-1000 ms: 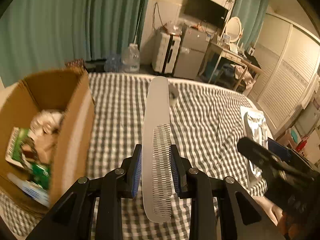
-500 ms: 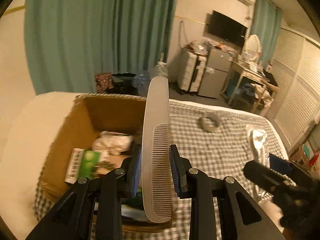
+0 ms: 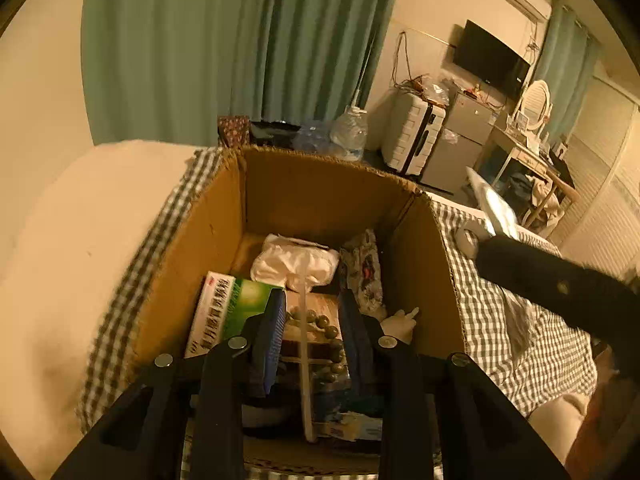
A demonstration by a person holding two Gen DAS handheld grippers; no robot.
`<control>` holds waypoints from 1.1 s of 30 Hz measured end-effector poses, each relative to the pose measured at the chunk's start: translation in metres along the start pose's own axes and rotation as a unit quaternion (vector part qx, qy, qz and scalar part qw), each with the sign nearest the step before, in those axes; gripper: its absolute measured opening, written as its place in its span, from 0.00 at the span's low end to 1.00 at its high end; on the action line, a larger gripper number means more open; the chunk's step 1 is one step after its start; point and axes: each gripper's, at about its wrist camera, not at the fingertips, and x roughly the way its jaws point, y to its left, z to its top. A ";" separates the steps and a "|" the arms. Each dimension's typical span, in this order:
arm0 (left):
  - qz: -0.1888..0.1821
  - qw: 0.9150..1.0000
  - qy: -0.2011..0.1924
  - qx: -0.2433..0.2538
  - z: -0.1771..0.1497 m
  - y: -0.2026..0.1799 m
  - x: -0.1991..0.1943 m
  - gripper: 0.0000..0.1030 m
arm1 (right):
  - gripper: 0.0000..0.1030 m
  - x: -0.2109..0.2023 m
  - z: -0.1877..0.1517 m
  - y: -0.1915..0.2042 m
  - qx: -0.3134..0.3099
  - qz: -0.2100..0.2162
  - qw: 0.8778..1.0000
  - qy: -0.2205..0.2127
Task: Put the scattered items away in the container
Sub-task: 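Carry the comb and foil sheet over the box and release them inside, then move the left gripper to the white tape roll and grasp its rim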
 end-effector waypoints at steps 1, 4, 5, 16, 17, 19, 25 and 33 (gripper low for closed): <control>0.001 1.000 -0.002 0.002 0.001 0.001 -0.002 0.50 | 0.68 0.005 0.002 0.000 0.014 0.009 1.000 0.002; 0.001 1.000 -0.014 0.005 0.000 0.006 -0.010 0.75 | 0.78 0.005 0.007 0.004 0.035 0.013 0.999 0.008; -0.001 1.000 -0.018 0.009 -0.002 0.007 -0.015 0.75 | 0.83 0.001 0.008 0.006 0.037 0.005 0.999 0.002; 0.027 0.999 -0.028 0.010 -0.009 0.007 -0.045 0.83 | 0.85 -0.087 -0.004 0.001 -0.013 -0.096 0.992 -0.078; 0.031 0.999 -0.028 0.014 -0.013 0.003 -0.048 0.86 | 0.85 -0.095 -0.006 -0.006 -0.010 -0.103 0.992 -0.076; 0.050 0.998 -0.040 0.023 -0.020 -0.013 -0.054 0.89 | 0.85 -0.116 -0.009 -0.022 0.010 -0.089 0.994 -0.069; 0.049 0.997 -0.036 0.053 -0.044 -0.075 -0.052 0.94 | 0.86 -0.168 -0.018 -0.061 0.012 -0.120 0.987 -0.111; 0.073 0.991 -0.054 0.095 -0.050 -0.166 -0.045 0.99 | 1.00 -0.212 -0.036 -0.113 -0.027 -0.172 0.967 -0.186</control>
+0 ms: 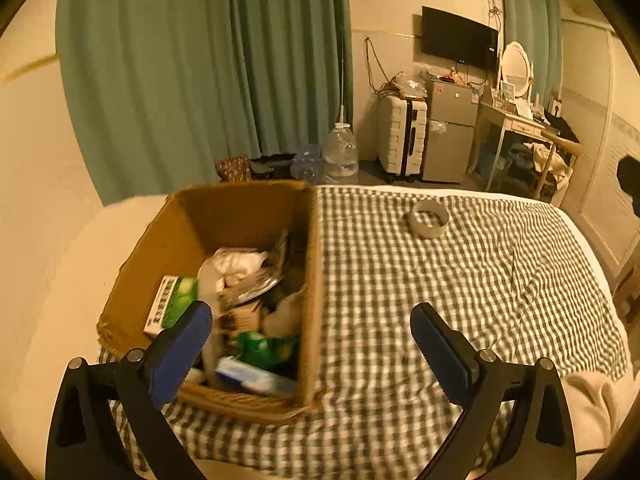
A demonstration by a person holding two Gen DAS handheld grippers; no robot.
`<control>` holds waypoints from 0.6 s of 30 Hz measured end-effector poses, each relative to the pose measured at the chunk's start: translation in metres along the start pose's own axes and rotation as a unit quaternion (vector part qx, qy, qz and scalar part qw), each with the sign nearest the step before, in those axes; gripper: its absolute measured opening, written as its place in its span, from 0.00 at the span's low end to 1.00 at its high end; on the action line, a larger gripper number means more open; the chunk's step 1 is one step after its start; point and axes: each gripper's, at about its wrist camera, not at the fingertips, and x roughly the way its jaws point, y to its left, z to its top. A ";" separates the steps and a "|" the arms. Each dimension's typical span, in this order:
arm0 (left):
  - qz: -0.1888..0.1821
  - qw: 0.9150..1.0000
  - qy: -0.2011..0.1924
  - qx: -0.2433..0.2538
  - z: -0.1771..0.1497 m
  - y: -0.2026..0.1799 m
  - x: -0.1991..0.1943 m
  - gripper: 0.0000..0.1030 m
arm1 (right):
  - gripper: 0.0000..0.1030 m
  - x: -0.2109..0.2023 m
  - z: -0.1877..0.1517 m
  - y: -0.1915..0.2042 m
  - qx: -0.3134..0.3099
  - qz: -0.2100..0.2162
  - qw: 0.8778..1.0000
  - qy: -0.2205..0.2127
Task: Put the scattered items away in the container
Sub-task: 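Move the left gripper to the white tape roll and grasp its rim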
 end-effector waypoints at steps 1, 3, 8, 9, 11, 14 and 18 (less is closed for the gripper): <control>0.001 1.000 -0.002 0.002 0.002 -0.009 0.001 0.99 | 1.00 0.000 -0.001 -0.007 -0.003 -0.004 1.000 -0.006; 0.004 1.000 -0.001 0.007 0.006 -0.026 0.006 1.00 | 1.00 0.004 -0.007 -0.023 -0.002 -0.020 1.000 -0.013; 0.006 1.000 0.014 0.016 0.011 -0.061 0.029 1.00 | 1.00 0.026 -0.020 -0.063 0.025 -0.049 0.998 0.013; 0.004 1.000 0.019 0.015 0.012 -0.067 0.035 1.00 | 1.00 0.030 -0.023 -0.071 0.035 -0.053 0.998 0.017; -0.003 0.999 0.028 0.015 0.013 -0.078 0.049 1.00 | 1.00 0.044 -0.027 -0.089 0.058 -0.058 0.996 0.027; -0.011 0.999 0.041 0.012 0.014 -0.097 0.073 1.00 | 1.00 0.067 -0.030 -0.112 0.082 -0.076 0.993 0.039; -0.024 0.998 0.056 0.023 0.013 -0.124 0.106 1.00 | 1.00 0.098 -0.037 -0.137 0.101 -0.090 0.989 0.057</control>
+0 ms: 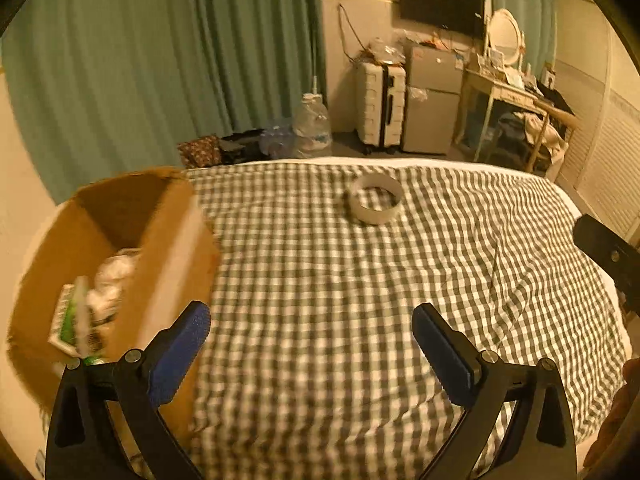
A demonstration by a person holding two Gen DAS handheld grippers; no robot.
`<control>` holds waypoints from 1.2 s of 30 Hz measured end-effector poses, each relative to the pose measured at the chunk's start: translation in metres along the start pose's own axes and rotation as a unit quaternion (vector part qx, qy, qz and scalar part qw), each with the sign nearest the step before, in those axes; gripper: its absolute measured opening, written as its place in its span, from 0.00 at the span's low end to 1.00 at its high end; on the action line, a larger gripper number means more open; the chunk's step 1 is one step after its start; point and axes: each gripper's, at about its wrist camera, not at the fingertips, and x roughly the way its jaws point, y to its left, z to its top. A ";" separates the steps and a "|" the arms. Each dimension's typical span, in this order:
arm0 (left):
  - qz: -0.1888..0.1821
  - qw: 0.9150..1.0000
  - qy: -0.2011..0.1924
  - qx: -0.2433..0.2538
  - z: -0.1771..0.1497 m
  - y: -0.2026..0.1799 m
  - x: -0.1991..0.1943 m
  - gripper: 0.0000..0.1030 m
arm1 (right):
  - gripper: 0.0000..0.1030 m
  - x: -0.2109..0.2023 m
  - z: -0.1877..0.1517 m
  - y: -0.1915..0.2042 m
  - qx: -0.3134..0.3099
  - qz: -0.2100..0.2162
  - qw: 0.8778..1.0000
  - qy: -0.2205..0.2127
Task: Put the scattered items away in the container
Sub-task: 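Move the left gripper to the white tape roll and grasp its rim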
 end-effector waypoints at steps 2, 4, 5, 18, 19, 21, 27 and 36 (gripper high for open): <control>-0.004 1.000 0.005 0.009 0.001 -0.014 0.018 1.00 | 1.00 0.020 0.000 -0.010 0.005 -0.014 1.000 0.006; -0.006 1.000 0.013 0.011 0.006 -0.027 0.041 1.00 | 1.00 0.040 0.001 -0.020 0.012 -0.026 0.999 0.015; -0.007 1.000 0.016 0.009 0.009 -0.031 0.050 1.00 | 1.00 0.054 0.002 -0.028 0.019 -0.029 0.999 0.024; -0.023 0.999 0.009 -0.048 0.067 -0.077 0.201 1.00 | 1.00 0.144 0.009 -0.082 0.026 -0.062 0.997 0.031; -0.018 0.999 0.011 -0.048 0.070 -0.078 0.210 1.00 | 1.00 0.151 0.005 -0.087 0.033 -0.061 0.997 0.047; -0.003 0.999 0.019 -0.045 0.074 -0.082 0.229 1.00 | 1.00 0.157 0.000 -0.088 0.043 -0.055 0.995 0.064; -0.012 0.997 0.026 -0.071 0.091 -0.078 0.249 0.81 | 1.00 0.156 -0.006 -0.074 0.008 -0.030 0.997 0.065; -0.038 0.997 0.029 -0.060 0.080 -0.051 0.171 0.81 | 1.00 0.143 -0.016 -0.072 0.015 -0.037 0.996 0.079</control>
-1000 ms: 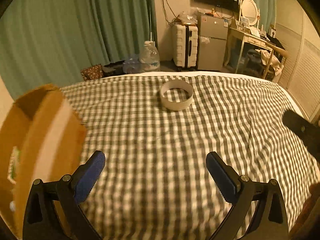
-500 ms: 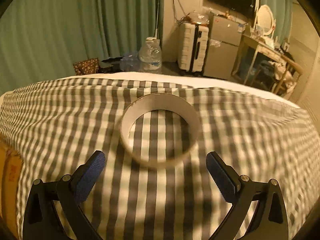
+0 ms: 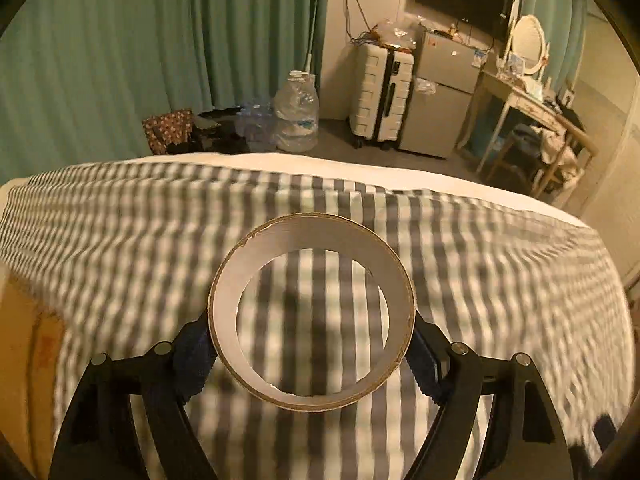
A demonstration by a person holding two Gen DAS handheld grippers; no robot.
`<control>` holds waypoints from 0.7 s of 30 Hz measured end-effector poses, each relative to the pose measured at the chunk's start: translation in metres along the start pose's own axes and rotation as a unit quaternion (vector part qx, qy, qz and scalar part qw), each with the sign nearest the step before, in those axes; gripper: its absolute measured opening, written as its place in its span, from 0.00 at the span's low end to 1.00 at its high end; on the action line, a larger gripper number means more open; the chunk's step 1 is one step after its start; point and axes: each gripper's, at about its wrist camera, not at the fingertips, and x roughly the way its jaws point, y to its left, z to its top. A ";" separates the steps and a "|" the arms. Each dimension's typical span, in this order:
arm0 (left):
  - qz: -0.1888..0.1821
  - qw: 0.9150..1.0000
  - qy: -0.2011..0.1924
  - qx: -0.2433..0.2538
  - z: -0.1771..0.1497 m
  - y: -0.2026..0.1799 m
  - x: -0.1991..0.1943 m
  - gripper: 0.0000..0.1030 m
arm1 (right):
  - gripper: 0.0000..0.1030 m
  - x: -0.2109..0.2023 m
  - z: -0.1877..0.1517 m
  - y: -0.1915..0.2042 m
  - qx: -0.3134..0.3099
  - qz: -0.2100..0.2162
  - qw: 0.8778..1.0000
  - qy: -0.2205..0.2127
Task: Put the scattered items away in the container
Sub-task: 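Move the left gripper to the white tape roll and grasp its rim, then carry the tape roll into the box with the left gripper and release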
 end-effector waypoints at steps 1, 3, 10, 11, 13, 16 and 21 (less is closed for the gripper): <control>-0.001 1.000 -0.003 0.000 -0.005 0.006 -0.016 0.81 | 1.00 -0.008 -0.002 0.000 0.003 0.000 1.000 -0.003; 0.002 1.000 -0.003 0.008 -0.011 0.013 -0.040 0.81 | 1.00 -0.026 0.000 0.002 0.005 -0.004 1.000 -0.013; 0.000 0.998 -0.045 0.032 -0.025 0.037 -0.141 0.81 | 1.00 -0.117 -0.003 0.033 0.003 0.021 0.998 -0.055; -0.002 0.998 -0.057 0.037 -0.026 0.042 -0.159 0.81 | 1.00 -0.132 -0.003 0.043 -0.007 0.027 0.998 -0.058; -0.014 0.997 -0.070 0.041 -0.025 0.051 -0.188 0.81 | 1.00 -0.159 -0.007 0.059 -0.018 0.034 0.997 -0.068; -0.017 0.995 -0.088 0.035 -0.020 0.069 -0.227 0.81 | 1.00 -0.202 -0.017 0.087 -0.033 0.058 0.994 -0.089; -0.019 0.994 -0.107 0.010 -0.018 0.118 -0.275 0.81 | 1.00 -0.249 -0.032 0.136 -0.080 0.063 0.989 -0.110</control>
